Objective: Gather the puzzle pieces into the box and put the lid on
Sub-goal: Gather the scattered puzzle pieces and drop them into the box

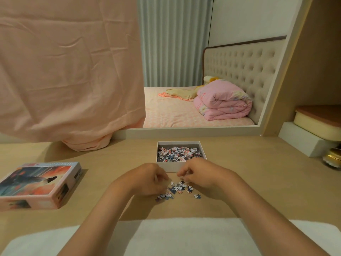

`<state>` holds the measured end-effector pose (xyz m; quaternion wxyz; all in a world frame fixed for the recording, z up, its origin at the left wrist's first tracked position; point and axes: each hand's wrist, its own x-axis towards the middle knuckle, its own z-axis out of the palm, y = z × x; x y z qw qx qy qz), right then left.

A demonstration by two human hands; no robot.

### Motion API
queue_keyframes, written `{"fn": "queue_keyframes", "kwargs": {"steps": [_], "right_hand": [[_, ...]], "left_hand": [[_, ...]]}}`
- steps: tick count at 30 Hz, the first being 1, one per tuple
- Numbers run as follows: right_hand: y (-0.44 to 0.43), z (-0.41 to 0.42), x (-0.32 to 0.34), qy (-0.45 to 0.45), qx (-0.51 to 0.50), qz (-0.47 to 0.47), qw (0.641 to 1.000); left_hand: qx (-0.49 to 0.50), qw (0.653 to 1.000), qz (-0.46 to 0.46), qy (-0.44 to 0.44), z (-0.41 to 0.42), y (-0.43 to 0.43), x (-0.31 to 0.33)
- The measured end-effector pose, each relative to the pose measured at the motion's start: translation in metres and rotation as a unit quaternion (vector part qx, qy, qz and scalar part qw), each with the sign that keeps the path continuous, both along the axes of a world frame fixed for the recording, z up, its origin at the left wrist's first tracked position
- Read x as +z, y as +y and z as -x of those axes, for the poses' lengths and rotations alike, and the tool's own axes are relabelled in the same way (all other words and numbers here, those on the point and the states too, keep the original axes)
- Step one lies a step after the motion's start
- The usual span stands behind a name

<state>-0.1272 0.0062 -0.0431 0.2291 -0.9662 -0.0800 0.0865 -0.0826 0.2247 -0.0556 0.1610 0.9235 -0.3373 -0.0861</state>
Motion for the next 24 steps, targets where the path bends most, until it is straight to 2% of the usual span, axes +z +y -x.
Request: {"fn": "queue_keyframes", "kwargs": {"steps": [3,5,9,12,17,24], "right_hand": [[0.003,-0.001,-0.017,-0.039,0.017,0.133,0.99],[0.002,0.0,-0.024,-0.041,0.027,0.157,0.986],[0.0,0.01,-0.022,-0.009,0.021,0.069,0.997],[-0.013,0.017,-0.015,-0.019,-0.011,0.015,1.0],[-0.026,0.026,-0.012,0.03,-0.003,0.142,0.989],[-0.009,0.029,-0.013,0.017,0.027,0.093,0.995]], "left_hand": [[-0.001,1.0,-0.026,0.009,0.002,0.01,-0.011],[-0.013,1.0,-0.004,0.003,0.0,0.012,-0.015],[-0.025,0.998,0.052,-0.005,-0.004,0.0,-0.023],[-0.023,0.996,0.074,-0.046,-0.003,-0.013,-0.03],[-0.044,0.995,0.06,-0.063,0.002,-0.015,-0.041],[-0.07,0.989,0.124,-0.047,0.005,-0.012,-0.041]]}}
